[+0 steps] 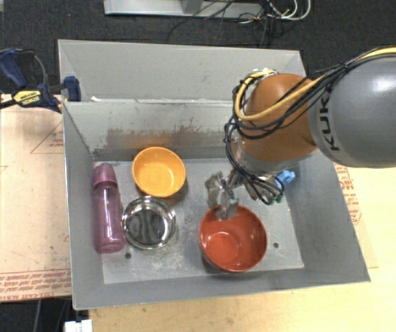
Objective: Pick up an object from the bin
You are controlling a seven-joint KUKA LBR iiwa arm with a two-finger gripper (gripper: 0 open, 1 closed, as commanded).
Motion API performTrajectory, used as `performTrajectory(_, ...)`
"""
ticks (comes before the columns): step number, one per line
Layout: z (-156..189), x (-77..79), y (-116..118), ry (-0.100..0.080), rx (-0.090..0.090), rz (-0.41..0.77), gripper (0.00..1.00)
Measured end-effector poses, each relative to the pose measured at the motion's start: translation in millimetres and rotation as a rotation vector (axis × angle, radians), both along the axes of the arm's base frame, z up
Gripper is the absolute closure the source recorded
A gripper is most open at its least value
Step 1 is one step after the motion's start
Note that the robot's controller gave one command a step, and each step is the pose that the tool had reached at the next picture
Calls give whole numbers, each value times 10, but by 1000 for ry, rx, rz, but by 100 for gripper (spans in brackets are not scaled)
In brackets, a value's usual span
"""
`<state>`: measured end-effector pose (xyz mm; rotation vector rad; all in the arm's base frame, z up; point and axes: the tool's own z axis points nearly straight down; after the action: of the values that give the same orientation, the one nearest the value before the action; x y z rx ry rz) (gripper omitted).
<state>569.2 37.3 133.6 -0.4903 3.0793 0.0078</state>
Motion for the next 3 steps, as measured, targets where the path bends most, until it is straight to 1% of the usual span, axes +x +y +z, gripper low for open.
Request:
performTrajectory(1,71,12,-2,-1,2,-17,100)
performTrajectory(2,-26,-45,-73,-3,2,45,100)
performTrajectory(3,408,61,58,-8,4,-14,100)
